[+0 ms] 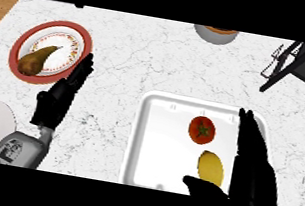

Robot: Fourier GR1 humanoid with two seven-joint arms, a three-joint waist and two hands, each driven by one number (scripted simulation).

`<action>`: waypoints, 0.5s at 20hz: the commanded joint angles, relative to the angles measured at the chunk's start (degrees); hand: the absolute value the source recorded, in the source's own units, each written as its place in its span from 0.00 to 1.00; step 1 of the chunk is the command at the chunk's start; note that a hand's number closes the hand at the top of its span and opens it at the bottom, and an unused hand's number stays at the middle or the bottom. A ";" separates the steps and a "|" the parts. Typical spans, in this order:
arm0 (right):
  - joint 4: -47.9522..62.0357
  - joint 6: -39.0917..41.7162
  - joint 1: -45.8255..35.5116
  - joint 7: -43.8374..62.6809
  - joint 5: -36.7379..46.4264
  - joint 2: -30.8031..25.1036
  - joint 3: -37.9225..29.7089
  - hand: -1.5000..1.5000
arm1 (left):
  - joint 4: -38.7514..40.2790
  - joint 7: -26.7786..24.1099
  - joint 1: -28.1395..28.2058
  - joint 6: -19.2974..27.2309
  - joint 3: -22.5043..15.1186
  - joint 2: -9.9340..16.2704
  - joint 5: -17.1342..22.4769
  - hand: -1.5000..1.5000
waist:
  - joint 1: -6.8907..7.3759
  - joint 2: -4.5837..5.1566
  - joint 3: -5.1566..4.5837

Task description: Pick the tomato from the tray and place it in the tiered shelf

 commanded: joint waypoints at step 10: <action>1.87 4.42 1.64 1.39 8.68 8.53 0.17 0.00 | 2.02 0.36 -2.06 -2.00 4.43 -3.66 -4.22 0.50 | -0.33 0.02 0.06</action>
